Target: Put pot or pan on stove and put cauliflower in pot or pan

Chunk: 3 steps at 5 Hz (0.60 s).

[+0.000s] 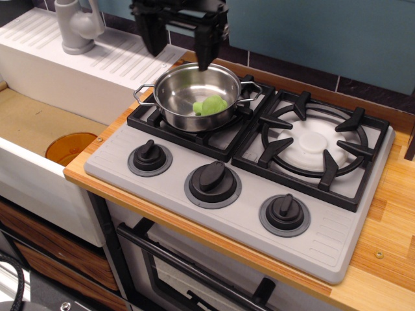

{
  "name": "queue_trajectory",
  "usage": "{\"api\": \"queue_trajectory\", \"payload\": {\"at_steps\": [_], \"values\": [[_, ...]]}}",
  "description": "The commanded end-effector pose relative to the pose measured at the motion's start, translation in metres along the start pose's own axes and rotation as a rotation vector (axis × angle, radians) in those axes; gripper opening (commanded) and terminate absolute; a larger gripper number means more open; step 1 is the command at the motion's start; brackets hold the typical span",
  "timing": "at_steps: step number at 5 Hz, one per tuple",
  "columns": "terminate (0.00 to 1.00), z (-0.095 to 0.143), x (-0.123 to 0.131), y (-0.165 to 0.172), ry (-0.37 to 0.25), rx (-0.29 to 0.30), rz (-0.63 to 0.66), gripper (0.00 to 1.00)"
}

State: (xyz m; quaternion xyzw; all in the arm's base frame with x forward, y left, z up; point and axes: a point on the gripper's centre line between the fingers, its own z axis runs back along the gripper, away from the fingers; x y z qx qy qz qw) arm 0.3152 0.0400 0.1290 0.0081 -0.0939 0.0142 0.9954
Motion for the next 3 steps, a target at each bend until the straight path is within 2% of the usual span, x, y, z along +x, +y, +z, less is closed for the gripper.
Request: {"api": "queue_trajectory", "payload": {"at_steps": [1,2,3], "values": [[0.00,0.001,0.030,-0.038,-0.050,-0.043,0.038,1.00],[0.00,-0.005,0.033,-0.051,-0.041,-0.047,0.065,1.00],[1.00,-0.005,0.033,-0.053,-0.037,-0.074,0.074,1.00]]}}
